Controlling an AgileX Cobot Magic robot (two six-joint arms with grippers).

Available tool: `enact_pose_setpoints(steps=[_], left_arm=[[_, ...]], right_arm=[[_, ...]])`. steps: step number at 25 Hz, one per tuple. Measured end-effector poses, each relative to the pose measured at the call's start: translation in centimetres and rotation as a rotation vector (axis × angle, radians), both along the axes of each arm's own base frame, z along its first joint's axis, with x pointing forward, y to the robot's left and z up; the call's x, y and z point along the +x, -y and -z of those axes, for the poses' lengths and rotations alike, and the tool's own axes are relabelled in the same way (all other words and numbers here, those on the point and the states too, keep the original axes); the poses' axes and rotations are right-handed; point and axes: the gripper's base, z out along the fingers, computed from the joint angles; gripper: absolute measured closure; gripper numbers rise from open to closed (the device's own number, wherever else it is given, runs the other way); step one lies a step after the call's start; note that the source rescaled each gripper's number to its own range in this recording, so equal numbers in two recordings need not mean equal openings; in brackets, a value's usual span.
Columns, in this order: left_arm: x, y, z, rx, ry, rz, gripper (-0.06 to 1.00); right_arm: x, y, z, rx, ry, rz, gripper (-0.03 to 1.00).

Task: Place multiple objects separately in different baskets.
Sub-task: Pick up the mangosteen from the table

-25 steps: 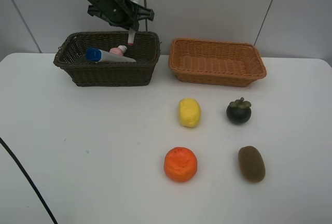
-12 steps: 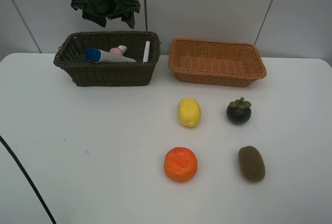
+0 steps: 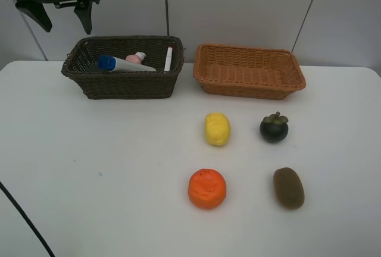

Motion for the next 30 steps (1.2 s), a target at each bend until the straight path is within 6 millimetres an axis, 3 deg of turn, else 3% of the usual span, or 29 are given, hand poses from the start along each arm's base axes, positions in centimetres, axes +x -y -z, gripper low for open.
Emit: enact_pose_setpoints(steps=[3, 7, 10, 15, 18, 19, 20, 23, 26, 27, 30], left_arm=[[-2.2, -2.5, -0.8, 0.004, -0.020, -0.043, -0.05], [-7.2, -3.0, -2.4, -0.012, -0.044, -0.024, -0.05], [-12.1, -3.0, -3.5, -0.035, -0.046, -0.007, -0.05], [-21.2, -3.3, -6.2, -0.062, 0.092, 0.073, -0.05], [-26.3, -3.7, -6.2, -0.064, 0.196, 0.101, -0.05], [-27.6, -3.8, -5.7, -0.063, 0.216, 0.105, -0.05], [-27.6, -3.8, -5.7, -0.063, 0.216, 0.105, -0.05], [-32.5, -4.1, -4.9, -0.070, 0.319, 0.116, -0.05], [-36.4, -4.5, -3.6, -0.065, 0.412, 0.132, -0.05], [-38.7, -4.6, -2.6, -0.067, 0.481, 0.134, -0.05], [-41.7, -4.8, -1.3, -0.076, 0.601, 0.137, -0.05]], right_arm=[[0.0, 0.0, 0.0, 0.000, 0.000, 0.000, -0.03], [0.0, 0.0, 0.0, 0.000, 0.000, 0.000, -0.03], [0.0, 0.0, 0.0, 0.001, 0.000, -0.001, -0.03], [0.0, 0.0, 0.0, 0.001, 0.000, -0.001, -0.03], [0.0, 0.0, 0.0, 0.001, 0.000, -0.001, -0.03], [0.0, 0.0, 0.0, 0.001, 0.000, -0.001, -0.03], [0.0, 0.0, 0.0, 0.001, 0.000, -0.001, -0.03], [0.0, 0.0, 0.0, 0.001, 0.000, -0.001, -0.03], [0.0, 0.0, 0.0, 0.001, 0.000, -0.001, -0.03], [0.0, 0.0, 0.0, 0.001, 0.000, -0.001, -0.03], [0.0, 0.0, 0.0, 0.001, 0.000, -0.001, -0.03]])
